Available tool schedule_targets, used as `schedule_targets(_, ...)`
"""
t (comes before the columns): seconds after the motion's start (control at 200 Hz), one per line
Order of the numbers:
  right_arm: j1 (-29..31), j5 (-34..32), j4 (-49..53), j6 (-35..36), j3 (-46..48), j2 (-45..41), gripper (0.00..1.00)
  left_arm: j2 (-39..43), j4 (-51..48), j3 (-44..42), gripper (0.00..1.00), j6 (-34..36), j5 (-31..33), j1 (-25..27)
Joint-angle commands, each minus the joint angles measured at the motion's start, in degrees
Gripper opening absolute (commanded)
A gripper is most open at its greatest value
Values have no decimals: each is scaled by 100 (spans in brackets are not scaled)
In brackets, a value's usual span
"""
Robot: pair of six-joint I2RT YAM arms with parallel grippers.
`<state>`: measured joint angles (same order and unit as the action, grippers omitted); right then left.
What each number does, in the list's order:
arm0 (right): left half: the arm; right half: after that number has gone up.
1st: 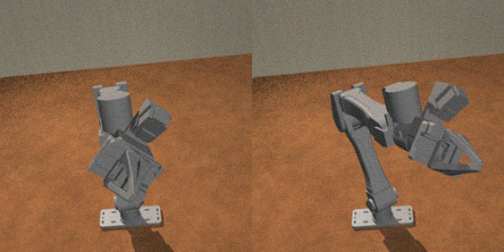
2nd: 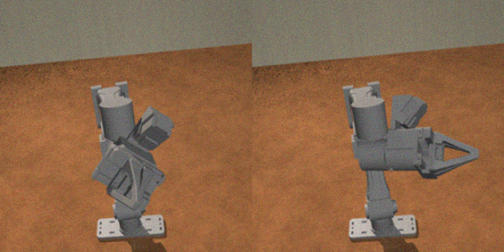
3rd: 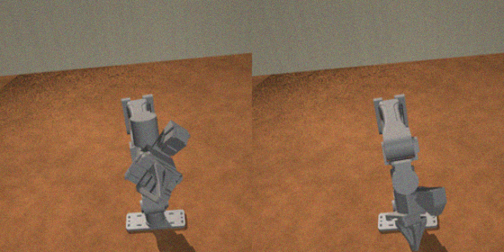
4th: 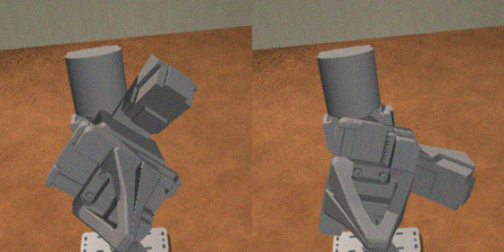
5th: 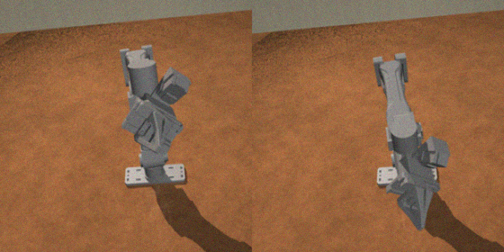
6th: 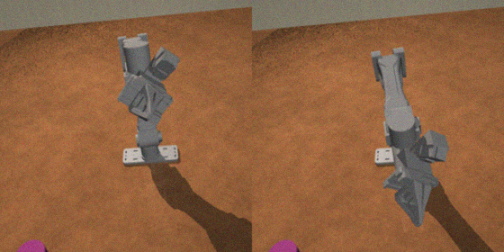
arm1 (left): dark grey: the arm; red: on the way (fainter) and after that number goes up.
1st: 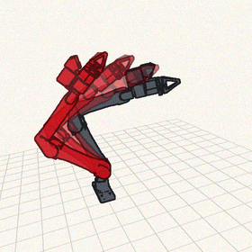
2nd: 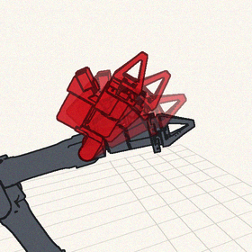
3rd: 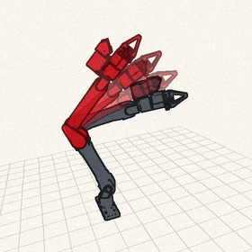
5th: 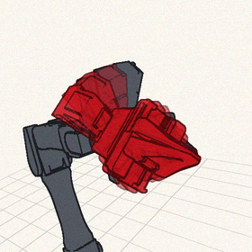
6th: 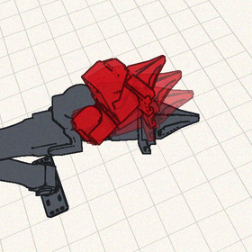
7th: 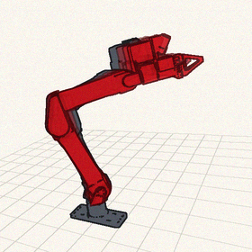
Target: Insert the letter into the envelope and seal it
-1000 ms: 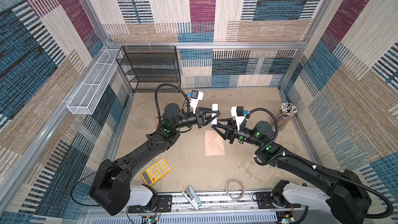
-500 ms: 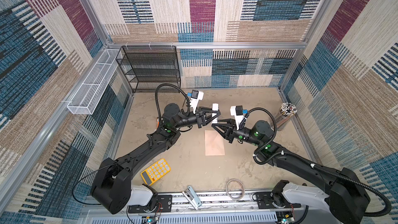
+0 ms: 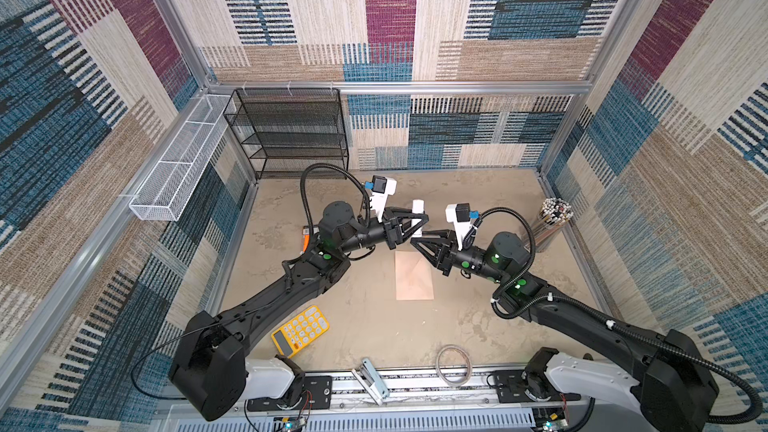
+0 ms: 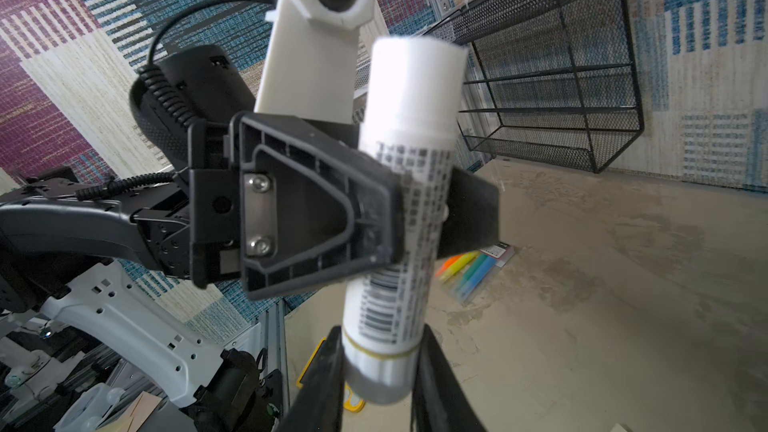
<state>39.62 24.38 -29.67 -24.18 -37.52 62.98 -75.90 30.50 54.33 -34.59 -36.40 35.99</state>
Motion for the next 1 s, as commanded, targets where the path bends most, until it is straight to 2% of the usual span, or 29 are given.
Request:
schedule_targets(0.0,160,-1193,-348,346,-132,-185,10,64,-1171,13,0,521,994,182)
schedule_targets(0.311,1248,-4064,-88,1046,-546,1,6,-43,-1174,-147,0,367,2609,840)
schedule_targets(0.426,1522,-5000,242,1107,-815,154,7,-39,-1152,-185,0,254,2992,999)
schedule_targets(0.521,1701,-5515,437,1206,-1023,299,7,-74,-1152,-159,0,183,3157,1088)
schedule_targets(0.796,2152,-6184,868,1818,-1570,821,9,-250,-1135,-72,0,116,3306,1235)
schedule_targets(0.992,2156,-5733,773,1841,-1326,695,16,-170,-1243,-11,0,272,3426,1231)
